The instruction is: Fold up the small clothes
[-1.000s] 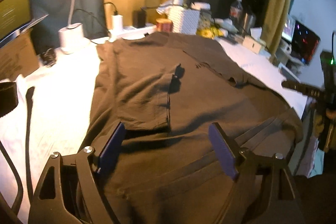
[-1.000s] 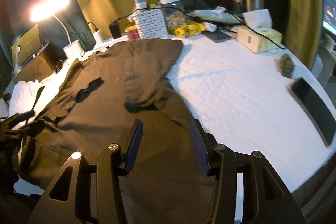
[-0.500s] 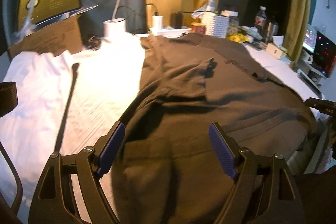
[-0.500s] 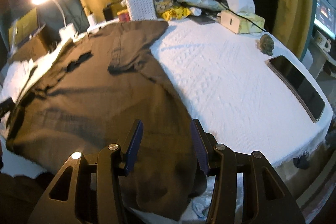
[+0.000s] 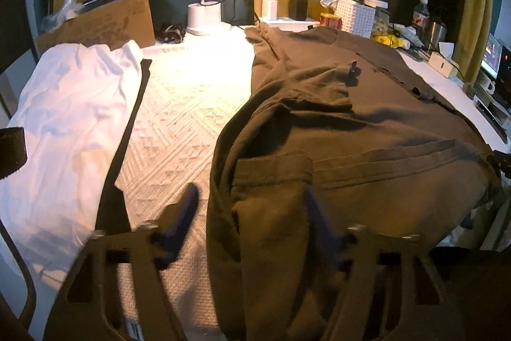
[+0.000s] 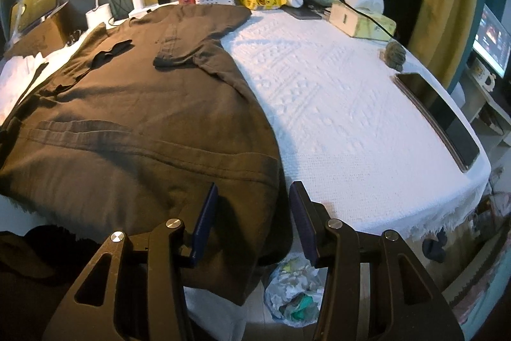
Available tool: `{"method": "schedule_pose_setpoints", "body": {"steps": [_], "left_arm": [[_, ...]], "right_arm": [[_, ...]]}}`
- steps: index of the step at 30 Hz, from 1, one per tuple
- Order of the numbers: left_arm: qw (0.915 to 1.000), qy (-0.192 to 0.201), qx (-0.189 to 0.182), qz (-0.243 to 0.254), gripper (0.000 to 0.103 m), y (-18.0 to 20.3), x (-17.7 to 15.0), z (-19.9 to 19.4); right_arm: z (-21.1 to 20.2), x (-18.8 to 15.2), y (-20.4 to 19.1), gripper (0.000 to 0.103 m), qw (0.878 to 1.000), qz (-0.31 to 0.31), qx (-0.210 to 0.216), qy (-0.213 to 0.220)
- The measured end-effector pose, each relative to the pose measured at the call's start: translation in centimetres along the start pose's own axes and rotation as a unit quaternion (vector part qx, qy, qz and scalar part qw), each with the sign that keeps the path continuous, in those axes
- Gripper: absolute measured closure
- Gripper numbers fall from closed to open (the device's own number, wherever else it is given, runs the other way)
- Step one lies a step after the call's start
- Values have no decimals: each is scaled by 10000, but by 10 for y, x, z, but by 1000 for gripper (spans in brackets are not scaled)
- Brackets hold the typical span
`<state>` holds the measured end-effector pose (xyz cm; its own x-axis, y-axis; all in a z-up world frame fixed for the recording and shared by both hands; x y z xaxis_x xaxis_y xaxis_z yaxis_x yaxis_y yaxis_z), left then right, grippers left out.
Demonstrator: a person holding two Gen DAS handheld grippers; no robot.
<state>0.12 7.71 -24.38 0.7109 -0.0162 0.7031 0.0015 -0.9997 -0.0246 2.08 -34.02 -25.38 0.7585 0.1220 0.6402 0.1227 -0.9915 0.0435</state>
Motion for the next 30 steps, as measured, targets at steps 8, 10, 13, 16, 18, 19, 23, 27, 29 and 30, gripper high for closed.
{"method": "schedule_pose_setpoints", "body": {"steps": [8,10,13,16,18,19,23,27,29,30], "left_arm": [[9996,99,242,99,71,-1,1,-7],[9990,256,323,183,71,1,5,-15],[9989,336,221,261,71,6,10,-17],[9989,188,167,407,71,11,6,-6],[9989,12,82,468,71,14,1,4],[9988,-87,15,483,71,16,-2,10],[9984,-77,-112,541,98,24,-1,8],[9978,212,-140,618,101,27,13,-12],[9975,325,-147,605,101,27,19,-19],[9974,383,-139,597,101,26,23,-23]], "right_arm": [[-3,4,-10,93,9967,-558,-544,229],[-6,8,-8,93,9959,-557,-639,305],[-11,11,-6,94,9958,-550,-624,389],[-14,12,-6,96,9968,-471,-476,427],[-14,13,-5,97,9977,-383,-356,431],[-15,13,-3,97,9979,-348,-316,438],[-21,16,-1,97,9981,-213,-172,544],[-28,23,0,97,9976,-118,-46,681],[-30,27,0,97,9973,-71,2,735],[-31,29,-1,97,9971,-55,29,754]]}}
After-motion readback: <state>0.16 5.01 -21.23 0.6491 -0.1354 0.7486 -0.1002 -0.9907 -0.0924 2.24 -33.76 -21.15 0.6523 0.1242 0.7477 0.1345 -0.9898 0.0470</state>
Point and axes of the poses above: each gripper's, at about its wrist camera, not at the fingertips, and z roughly the way its jaws point, y to its right, x to its top, the point moved 6 cm from there along z, roughly the way its jaws point, and after that the axes turned 5 degrees about z, right-handed, at the moved point
